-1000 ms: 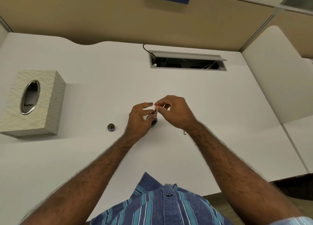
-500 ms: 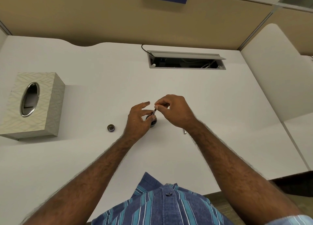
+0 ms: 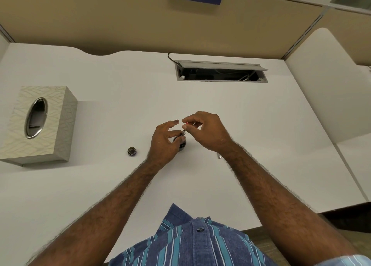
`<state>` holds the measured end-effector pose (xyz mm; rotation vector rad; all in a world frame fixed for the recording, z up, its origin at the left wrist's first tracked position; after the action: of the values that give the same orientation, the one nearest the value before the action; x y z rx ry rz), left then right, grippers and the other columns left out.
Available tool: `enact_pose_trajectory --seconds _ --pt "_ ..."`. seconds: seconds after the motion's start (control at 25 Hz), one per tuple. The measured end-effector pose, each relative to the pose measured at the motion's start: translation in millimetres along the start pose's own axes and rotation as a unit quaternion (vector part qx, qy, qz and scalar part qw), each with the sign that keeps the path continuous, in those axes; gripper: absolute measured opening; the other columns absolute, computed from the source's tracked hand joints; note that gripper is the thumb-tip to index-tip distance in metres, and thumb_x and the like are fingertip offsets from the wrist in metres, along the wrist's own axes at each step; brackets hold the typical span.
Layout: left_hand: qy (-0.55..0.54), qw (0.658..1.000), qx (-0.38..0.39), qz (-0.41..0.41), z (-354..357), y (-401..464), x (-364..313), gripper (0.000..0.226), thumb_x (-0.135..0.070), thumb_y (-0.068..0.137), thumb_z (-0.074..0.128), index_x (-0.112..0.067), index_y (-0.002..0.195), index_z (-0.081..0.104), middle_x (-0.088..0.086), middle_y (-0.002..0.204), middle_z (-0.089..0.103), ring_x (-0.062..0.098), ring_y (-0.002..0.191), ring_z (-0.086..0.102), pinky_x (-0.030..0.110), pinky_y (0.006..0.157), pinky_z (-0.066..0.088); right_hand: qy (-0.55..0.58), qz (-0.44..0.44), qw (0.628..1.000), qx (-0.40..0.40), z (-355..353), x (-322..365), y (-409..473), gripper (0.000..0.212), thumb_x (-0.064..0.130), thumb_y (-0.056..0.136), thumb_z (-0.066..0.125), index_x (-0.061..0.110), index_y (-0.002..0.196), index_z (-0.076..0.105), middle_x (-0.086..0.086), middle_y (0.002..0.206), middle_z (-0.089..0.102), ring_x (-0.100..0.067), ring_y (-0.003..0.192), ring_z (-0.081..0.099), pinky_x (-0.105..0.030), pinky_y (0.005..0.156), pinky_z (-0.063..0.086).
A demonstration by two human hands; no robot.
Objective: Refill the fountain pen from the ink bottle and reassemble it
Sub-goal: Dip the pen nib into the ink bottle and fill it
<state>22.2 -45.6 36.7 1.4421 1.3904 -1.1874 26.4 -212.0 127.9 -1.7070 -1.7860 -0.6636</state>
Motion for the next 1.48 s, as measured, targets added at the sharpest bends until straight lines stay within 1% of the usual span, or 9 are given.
enact_pose_trajectory --seconds 0.16,0.28,0.44,0.64,0.76,0.96,1.16,1.32,1.48 --pt "-0.006 1.000 -0.003 -0.006 0 1 8 0.054 -0.014 0.087 0.084 -0.021 0.137 0.067 -0.017 0.136 0.065 -0.005 0.120 0.067 0.029 0.114 0.048 -0.021 -0.001 1.000 -0.005 0 3 1 0.010 0.025 0.096 0.077 0.020 0.098 0.084 0.007 0.094 0.080 -0.005 0.084 0.068 -0.020 0.079 0.050" --pt "0.018 1.000 -0.010 0.005 1 2 9 0.041 -0.015 0.088 0.083 -0.017 0.128 0.075 -0.017 0.137 0.065 -0.017 0.126 0.053 0.020 0.114 0.042 -0.027 0.024 0.999 -0.017 1 3 2 0.012 0.033 0.092 0.081 0.021 0.091 0.084 0.008 0.089 0.079 -0.004 0.081 0.068 -0.020 0.075 0.052" --pt "0.042 0.999 -0.010 0.009 0 3 10 0.027 -0.019 0.089 0.083 -0.017 0.116 0.081 -0.028 0.133 0.061 0.000 0.139 0.047 0.023 0.118 0.038 -0.003 0.019 1.000 -0.014 2 1 -2 0.011 0.031 0.092 0.081 0.021 0.097 0.083 0.008 0.094 0.078 -0.010 0.085 0.070 -0.024 0.079 0.056" --pt "0.033 0.999 -0.003 0.012 -1 3 4 0.039 -0.012 0.089 0.082 -0.009 0.128 0.074 -0.007 0.143 0.062 -0.032 0.114 0.048 0.001 0.102 0.036 -0.001 -0.006 1.000 -0.010 3 -2 -4 0.014 0.020 0.096 0.076 0.018 0.108 0.082 0.006 0.099 0.079 -0.014 0.089 0.072 -0.024 0.084 0.055" --pt "0.030 1.000 -0.002 0.006 0 2 7 0.046 -0.017 0.088 0.083 -0.019 0.133 0.071 -0.025 0.132 0.064 -0.010 0.133 0.051 0.025 0.116 0.042 -0.006 0.002 1.000 -0.024 3 -1 -4 0.005 0.023 0.094 0.077 0.019 0.096 0.081 0.006 0.092 0.078 -0.013 0.084 0.070 -0.025 0.079 0.056" --pt "0.033 0.999 -0.012 0.024 0 1 4 0.036 -0.014 0.087 0.084 -0.031 0.117 0.075 -0.008 0.141 0.066 -0.010 0.132 0.053 0.017 0.114 0.040 0.002 0.001 1.000 -0.020 5 -1 -3 0.013 0.021 0.095 0.076 0.021 0.107 0.080 0.006 0.098 0.076 -0.014 0.086 0.070 -0.021 0.080 0.054" --pt "0.022 1.000 -0.002 0.009 0 -1 4 0.038 -0.015 0.088 0.084 -0.023 0.125 0.074 -0.020 0.134 0.064 -0.007 0.132 0.054 0.025 0.116 0.042 -0.021 0.012 0.999 -0.024 5 0 -1 0.009 0.029 0.093 0.079 0.020 0.094 0.082 0.007 0.092 0.077 -0.009 0.082 0.067 -0.025 0.077 0.053" --pt "-0.024 1.000 0.003 -0.004 0 -3 0 0.053 -0.008 0.088 0.082 -0.016 0.138 0.064 -0.004 0.145 0.059 -0.009 0.100 0.073 0.016 0.089 0.058 0.005 0.030 0.999 -0.033 4 1 -2 0.017 0.038 0.091 0.081 0.022 0.093 0.080 0.009 0.090 0.076 -0.008 0.082 0.068 -0.019 0.073 0.052" --pt "-0.023 1.000 0.007 0.004 -1 -3 -3 0.053 -0.013 0.087 0.083 -0.037 0.130 0.066 -0.033 0.132 0.060 0.015 0.119 0.073 0.038 0.102 0.059 -0.001 -0.003 1.000 -0.016 3 1 -3 0.011 0.025 0.096 0.075 0.021 0.104 0.083 0.009 0.096 0.078 -0.009 0.087 0.071 -0.019 0.080 0.052"
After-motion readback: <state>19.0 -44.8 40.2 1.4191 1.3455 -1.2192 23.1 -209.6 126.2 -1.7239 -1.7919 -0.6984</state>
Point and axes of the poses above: each hand's wrist, its own y-axis towards the middle knuckle, its own z-axis out of the palm, x = y × z, the point moved 2 cm from there along y, towards the middle knuckle
